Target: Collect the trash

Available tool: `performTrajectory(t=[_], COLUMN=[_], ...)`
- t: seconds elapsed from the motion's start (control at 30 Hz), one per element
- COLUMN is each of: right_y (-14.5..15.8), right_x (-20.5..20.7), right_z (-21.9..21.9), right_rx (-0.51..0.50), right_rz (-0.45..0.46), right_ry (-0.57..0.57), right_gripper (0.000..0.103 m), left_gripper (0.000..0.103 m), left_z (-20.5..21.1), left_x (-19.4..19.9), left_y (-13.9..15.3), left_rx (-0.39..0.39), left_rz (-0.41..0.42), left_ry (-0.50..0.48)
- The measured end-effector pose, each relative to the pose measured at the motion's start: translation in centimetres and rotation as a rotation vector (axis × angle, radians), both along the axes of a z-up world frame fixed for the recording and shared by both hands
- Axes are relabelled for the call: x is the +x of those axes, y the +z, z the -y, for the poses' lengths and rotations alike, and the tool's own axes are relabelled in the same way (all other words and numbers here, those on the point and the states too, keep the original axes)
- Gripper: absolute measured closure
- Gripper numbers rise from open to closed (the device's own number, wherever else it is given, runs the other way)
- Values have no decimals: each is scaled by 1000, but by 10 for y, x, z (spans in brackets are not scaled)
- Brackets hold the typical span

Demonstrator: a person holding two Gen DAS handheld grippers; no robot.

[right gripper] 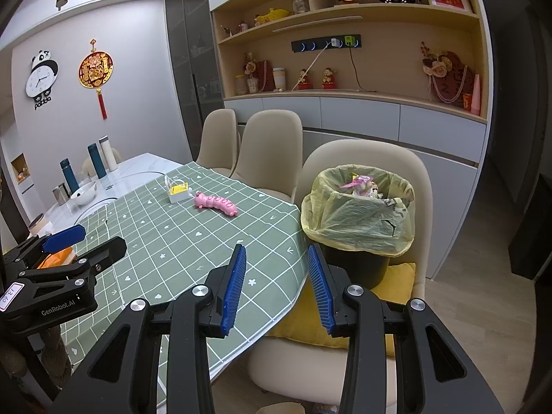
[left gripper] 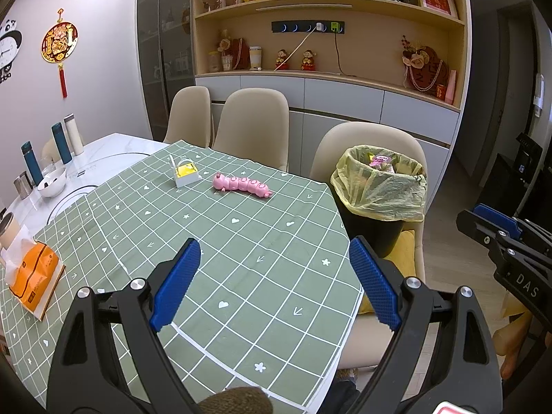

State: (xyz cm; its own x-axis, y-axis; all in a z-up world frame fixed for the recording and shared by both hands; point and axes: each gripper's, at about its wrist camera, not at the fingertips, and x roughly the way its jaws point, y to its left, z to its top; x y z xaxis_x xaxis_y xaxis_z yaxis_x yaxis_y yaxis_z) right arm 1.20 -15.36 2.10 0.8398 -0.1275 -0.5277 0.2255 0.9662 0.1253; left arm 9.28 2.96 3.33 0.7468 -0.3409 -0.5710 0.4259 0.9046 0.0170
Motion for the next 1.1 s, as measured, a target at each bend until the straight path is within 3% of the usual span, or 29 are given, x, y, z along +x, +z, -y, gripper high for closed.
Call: performTrajectory(t=[1.1], right_y=[-4], right_x=[-2], right_z=[0], right_rx=[1], right_rz=[-6], right_ry=[-13], right_gripper=[67], left_gripper=[19], left_z=[4], left_x=[-2], left_y=[-3], left_rx=[1], left_rz=[-6], left_ry=[-11])
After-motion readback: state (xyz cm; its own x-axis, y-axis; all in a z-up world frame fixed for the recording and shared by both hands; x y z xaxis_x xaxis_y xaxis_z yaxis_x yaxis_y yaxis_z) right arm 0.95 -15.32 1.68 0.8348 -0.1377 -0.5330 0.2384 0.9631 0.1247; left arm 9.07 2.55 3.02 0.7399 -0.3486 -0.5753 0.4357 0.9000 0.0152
